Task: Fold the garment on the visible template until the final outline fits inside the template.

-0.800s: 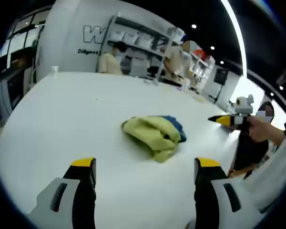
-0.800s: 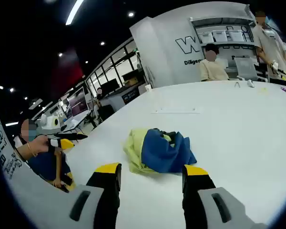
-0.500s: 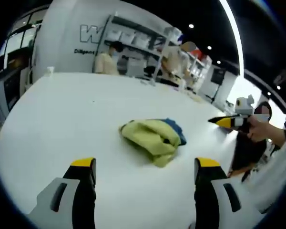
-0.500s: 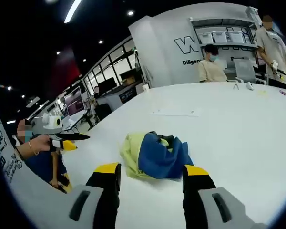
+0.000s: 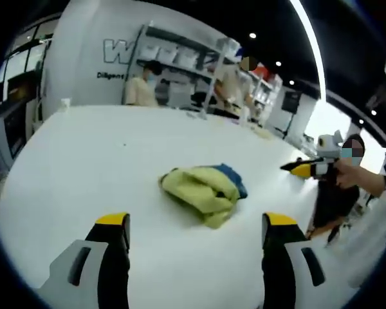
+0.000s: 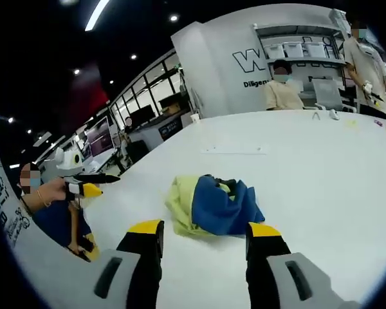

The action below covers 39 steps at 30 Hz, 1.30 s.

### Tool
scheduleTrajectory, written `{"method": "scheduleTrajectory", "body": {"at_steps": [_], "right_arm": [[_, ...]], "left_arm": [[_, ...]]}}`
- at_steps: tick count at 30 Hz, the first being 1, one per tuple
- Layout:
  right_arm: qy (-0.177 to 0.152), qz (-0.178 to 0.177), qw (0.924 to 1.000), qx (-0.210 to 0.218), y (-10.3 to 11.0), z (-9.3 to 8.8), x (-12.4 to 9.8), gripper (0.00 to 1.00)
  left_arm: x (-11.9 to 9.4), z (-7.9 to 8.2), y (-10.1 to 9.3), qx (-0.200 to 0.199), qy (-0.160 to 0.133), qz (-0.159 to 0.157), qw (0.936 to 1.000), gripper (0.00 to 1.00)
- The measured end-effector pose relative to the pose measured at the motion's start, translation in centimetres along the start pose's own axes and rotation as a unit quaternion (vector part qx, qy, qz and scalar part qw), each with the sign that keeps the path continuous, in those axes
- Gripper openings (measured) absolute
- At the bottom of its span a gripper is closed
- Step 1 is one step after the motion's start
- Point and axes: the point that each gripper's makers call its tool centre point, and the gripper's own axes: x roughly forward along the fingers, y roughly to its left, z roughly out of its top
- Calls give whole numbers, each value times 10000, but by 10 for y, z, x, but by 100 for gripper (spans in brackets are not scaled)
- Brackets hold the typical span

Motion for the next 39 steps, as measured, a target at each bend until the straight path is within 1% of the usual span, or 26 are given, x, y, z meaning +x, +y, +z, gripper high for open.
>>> {"method": "scheduleTrajectory", "body": {"at_steps": [3, 8, 10, 12, 13, 16, 17, 18, 19, 20, 25, 27, 32, 34, 36, 38, 39], "right_arm": [[-48, 30, 10000, -56, -1, 3, -2, 48], [-85, 72, 9999, -132, -6, 7, 0, 48], [-103, 87, 9999, -100, -8, 8, 3, 48], [-84, 101, 9999, -80, -7, 8, 3, 48], [-91, 141, 9998, -141, -4, 9, 3, 48], [-100, 152, 9997, -167, -4, 8, 4, 47], [-64, 122, 9998, -149, -6, 7, 5, 46], [-100, -14, 9996, -272, -10, 9, 4, 44], [-162, -23, 9989, -432, -10, 12, 3, 41], [-162, 29, 9988, -460, -10, 14, 4, 38], [-172, 71, 9991, -384, -11, 20, 8, 41], [-84, 107, 9989, -458, -12, 20, 17, 41], [-33, 206, 9982, -564, -11, 27, 32, 41], [0, 256, 9977, -632, -6, 27, 39, 40], [65, 318, 9971, -684, -4, 29, 49, 39], [123, 354, 9965, -743, -2, 30, 55, 39], [151, 397, 9956, -832, 0, 32, 62, 39]], "left_arm": [[-3, 4, -3, 39, -99, 10, 9999, 79], [-3, 4, -7, 76, -116, 80, 9999, 79], [-3, 4, -6, 80, -101, 98, 9999, 79], [-5, 3, -5, 43, -67, 143, 9999, 79], [-6, 3, -7, 36, -80, 153, 9998, 79], [-6, 4, -11, 83, -100, 101, 9999, 79], [-5, 4, -11, 103, -83, 103, 9999, 79], [-5, 4, -11, 120, -73, 107, 9998, 79], [-6, 4, -10, 123, -72, 120, 9998, 79], [-6, 4, -10, 114, -78, 130, 9998, 79], [-6, 7, -9, 82, -120, 152, 9998, 78], [-6, 7, -9, 88, -119, 147, 9998, 78], [-3, 3, -9, 109, -32, 115, 9999, 77], [-2, 2, -9, 110, -2, 114, 9999, 77], [-2, 2, -10, 99, -5, 98, 9999, 77], [-1, 6, -15, 219, -91, 28, 9997, 77], [-1, 7, -15, 223, -85, 21, 9997, 77]]}}
